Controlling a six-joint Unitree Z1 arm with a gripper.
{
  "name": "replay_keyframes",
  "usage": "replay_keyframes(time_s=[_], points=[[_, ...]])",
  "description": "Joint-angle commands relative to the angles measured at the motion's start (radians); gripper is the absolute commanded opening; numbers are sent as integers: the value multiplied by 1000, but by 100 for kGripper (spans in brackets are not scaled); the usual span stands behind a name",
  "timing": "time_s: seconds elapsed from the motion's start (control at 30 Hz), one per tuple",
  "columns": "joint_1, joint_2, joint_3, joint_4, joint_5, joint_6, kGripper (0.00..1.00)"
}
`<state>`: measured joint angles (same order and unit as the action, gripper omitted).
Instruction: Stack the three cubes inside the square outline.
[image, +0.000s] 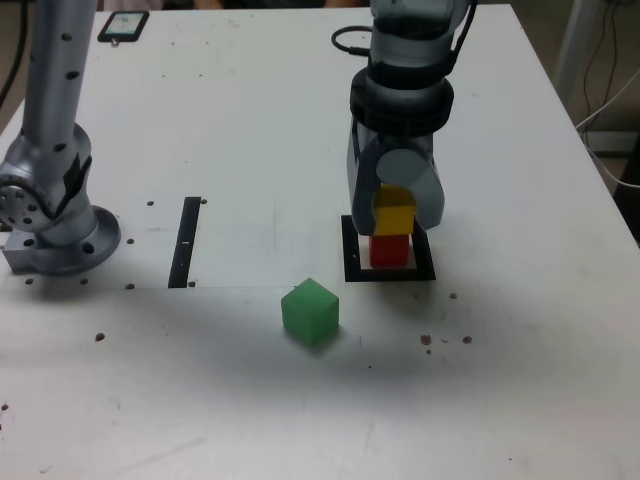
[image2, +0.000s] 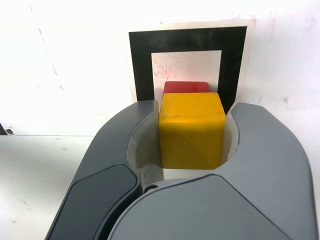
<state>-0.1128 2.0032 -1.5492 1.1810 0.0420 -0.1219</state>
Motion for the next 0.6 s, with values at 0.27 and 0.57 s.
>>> replay_keyframes(time_s=[0.27, 0.57], points=[[-6, -16, -2, 7, 0, 11, 19], [-31, -43, -13, 25, 1, 9, 19]])
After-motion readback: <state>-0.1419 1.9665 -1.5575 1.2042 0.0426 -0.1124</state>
